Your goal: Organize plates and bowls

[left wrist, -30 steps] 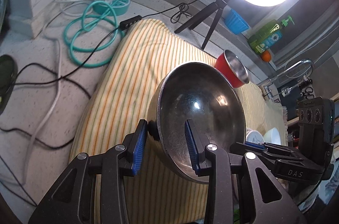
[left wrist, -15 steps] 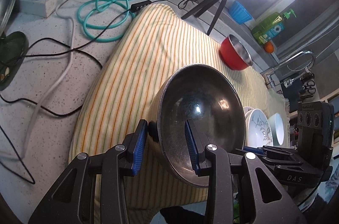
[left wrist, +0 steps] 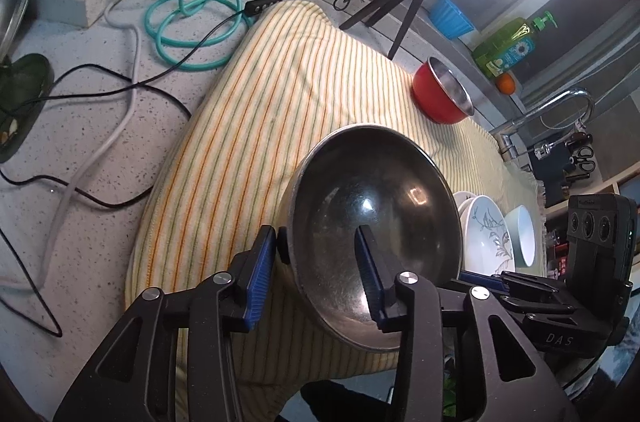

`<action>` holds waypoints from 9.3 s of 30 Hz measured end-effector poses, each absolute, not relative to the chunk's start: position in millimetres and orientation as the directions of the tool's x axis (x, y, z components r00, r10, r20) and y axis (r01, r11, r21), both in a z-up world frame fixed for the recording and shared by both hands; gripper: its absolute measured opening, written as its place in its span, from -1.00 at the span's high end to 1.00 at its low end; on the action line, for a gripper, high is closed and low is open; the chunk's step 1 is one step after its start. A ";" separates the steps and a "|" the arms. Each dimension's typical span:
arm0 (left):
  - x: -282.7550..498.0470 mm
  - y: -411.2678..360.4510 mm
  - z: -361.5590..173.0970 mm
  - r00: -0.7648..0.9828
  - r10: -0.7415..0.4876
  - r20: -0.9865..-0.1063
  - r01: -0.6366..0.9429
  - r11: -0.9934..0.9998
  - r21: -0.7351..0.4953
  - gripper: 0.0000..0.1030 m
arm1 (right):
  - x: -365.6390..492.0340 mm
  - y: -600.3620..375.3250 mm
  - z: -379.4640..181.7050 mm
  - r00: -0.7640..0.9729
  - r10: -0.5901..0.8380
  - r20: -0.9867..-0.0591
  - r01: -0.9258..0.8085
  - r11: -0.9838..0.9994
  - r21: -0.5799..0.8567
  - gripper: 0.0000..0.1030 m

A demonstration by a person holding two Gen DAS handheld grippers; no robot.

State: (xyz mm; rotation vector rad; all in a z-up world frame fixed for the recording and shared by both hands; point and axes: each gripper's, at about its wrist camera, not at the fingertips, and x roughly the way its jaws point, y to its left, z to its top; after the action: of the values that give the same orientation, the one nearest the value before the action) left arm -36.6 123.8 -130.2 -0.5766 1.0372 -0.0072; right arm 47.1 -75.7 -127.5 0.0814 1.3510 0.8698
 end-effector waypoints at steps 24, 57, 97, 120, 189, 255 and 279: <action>-15.8 106.4 -82.9 0.602 -0.216 -0.768 -0.183 0.900 -0.396 -0.09 | 81.0 -156.0 -68.5 0.265 0.571 -0.777 -0.452 0.785 0.422 -0.46; 183.9 36.5 -109.1 0.509 -0.373 -0.775 -0.036 0.891 -0.452 -0.05 | 249.6 -197.9 -112.2 0.288 0.558 -0.778 -0.230 0.829 0.510 -0.12; 223.5 19.2 -141.1 0.428 -0.412 -0.804 -0.005 0.889 -0.458 0.59 | 280.7 -173.9 -143.8 0.204 0.535 -0.820 -0.233 0.840 0.490 0.69; 100.7 47.3 -75.0 0.586 -0.389 -0.711 -0.012 0.873 -0.487 0.59 | 168.1 -157.9 -62.5 0.237 0.607 -0.758 -0.425 0.767 0.481 0.68; -42.4 98.6 -100.3 0.584 -0.226 -0.780 -0.247 0.866 -0.435 0.32 | 53.3 -80.8 -86.4 0.096 0.607 -0.789 -0.626 0.653 0.426 0.08; 101.4 -188.6 -138.4 0.327 -0.546 -0.771 0.177 0.837 -0.518 0.57 | 115.6 -405.3 -159.7 0.286 0.461 -0.840 -0.084 0.885 0.457 0.68; 65.7 -136.5 -72.7 0.480 -0.523 -0.704 0.177 0.844 -0.506 0.57 | 103.8 -353.1 -86.9 0.357 0.503 -0.787 -0.222 0.864 0.451 0.68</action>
State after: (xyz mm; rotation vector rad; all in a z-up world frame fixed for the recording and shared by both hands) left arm 65.7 -136.5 -72.7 -0.3924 0.9835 -0.4403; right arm 103.8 -353.1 -86.9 0.2872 1.1134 0.4763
